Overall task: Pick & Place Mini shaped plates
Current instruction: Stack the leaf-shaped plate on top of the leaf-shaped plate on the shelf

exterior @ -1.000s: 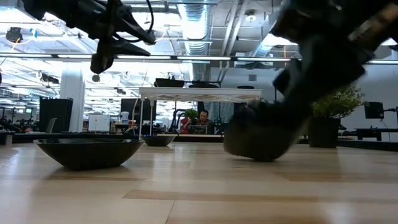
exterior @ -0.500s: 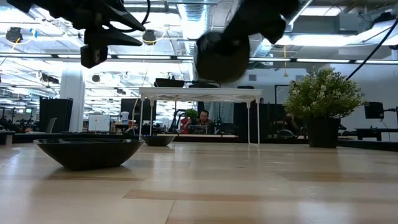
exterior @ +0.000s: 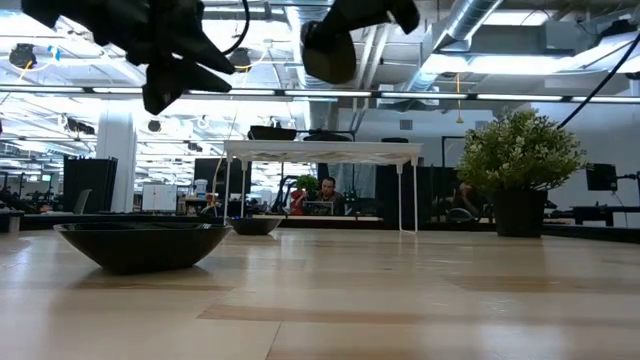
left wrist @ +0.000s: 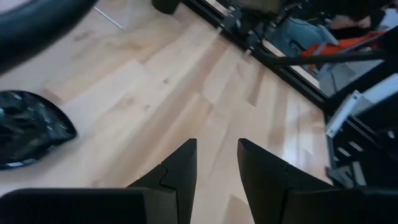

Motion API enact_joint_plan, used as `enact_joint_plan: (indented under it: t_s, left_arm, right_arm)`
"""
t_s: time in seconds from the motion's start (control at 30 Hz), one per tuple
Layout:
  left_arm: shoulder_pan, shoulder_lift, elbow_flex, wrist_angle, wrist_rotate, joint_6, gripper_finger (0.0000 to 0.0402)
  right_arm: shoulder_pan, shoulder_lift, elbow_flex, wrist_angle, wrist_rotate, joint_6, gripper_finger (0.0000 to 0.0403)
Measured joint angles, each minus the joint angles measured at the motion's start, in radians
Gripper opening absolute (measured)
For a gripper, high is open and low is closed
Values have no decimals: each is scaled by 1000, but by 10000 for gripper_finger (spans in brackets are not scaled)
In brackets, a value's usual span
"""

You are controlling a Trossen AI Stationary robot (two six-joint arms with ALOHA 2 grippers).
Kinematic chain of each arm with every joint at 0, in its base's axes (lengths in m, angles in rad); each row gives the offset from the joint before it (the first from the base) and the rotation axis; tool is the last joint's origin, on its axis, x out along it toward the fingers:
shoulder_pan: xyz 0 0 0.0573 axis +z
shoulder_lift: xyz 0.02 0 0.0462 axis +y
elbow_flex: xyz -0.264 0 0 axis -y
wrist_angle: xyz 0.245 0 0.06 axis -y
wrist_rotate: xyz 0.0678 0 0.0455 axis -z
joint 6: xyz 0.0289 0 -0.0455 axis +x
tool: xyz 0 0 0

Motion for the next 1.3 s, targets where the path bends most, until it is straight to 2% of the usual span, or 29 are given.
enact_joint_plan:
  t_s: [0.1,0.2,0.37,0.47,0.67,0.93,1.1,1.3]
  left_arm:
    - [42,-4,0,-1,0,20,117]
    - [84,-18,0,-4,19,19,117]
    - [158,-109,0,-11,208,143,117]
    - [196,-182,0,-14,261,211,117]
    - [248,-302,0,-31,264,304,117]
    - [279,-333,0,-47,262,401,117]
    - [279,-328,0,-65,262,404,117]
    - [279,-328,0,-67,262,404,117]
  right_arm:
    - [-42,3,36,-5,6,-39,0]
    - [-86,8,66,-5,62,-66,0]
    - [-191,23,101,-7,106,-63,0]
    - [-253,65,124,-15,105,-18,0]
    - [-326,197,269,-132,108,-17,0]
    - [-377,358,470,-310,110,23,0]
    - [-385,398,525,-374,100,23,0]
    - [-403,404,525,-416,97,39,0]
